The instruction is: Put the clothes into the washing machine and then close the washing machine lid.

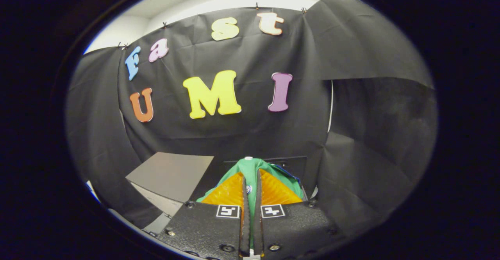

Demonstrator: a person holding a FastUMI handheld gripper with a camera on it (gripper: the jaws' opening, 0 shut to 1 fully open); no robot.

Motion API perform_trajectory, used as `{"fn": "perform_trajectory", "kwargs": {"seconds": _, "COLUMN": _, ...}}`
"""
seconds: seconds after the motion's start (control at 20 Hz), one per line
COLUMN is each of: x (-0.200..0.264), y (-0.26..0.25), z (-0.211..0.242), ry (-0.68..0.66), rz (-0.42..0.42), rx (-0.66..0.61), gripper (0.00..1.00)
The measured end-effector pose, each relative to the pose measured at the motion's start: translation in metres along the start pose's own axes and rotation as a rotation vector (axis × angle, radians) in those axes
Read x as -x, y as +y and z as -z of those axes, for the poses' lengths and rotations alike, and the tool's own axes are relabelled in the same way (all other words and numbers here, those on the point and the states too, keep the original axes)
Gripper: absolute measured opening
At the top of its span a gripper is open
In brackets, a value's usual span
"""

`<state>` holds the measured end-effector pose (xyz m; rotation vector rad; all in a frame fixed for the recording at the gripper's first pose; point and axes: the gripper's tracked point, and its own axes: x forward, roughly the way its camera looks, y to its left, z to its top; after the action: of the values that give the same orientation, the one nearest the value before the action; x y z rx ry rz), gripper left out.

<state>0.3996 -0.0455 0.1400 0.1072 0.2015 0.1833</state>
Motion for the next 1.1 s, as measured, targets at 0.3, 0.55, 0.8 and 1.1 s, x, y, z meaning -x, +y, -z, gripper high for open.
{"fn": "perform_trajectory", "kwargs": {"seconds": 0.3, "x": -0.095, "y": -0.044, "z": 0.044, "ry": 0.12, "rz": -0.076, "rx": 0.006, "gripper": 0.07}}
{"fn": "perform_trajectory", "kwargs": {"seconds": 0.55, "x": -0.16, "y": -0.07, "z": 0.099, "ry": 0.246, "rz": -0.071, "rx": 0.027, "gripper": 0.07}}
{"fn": "perform_trajectory", "kwargs": {"seconds": 0.8, "x": -0.208, "y": -0.079, "z": 0.156, "ry": 0.371, "rz": -0.048, "rx": 0.062, "gripper": 0.07}}
{"fn": "perform_trajectory", "kwargs": {"seconds": 1.1, "x": -0.248, "y": -0.069, "z": 0.21, "ry": 0.476, "rz": -0.039, "rx": 0.096, "gripper": 0.07}}
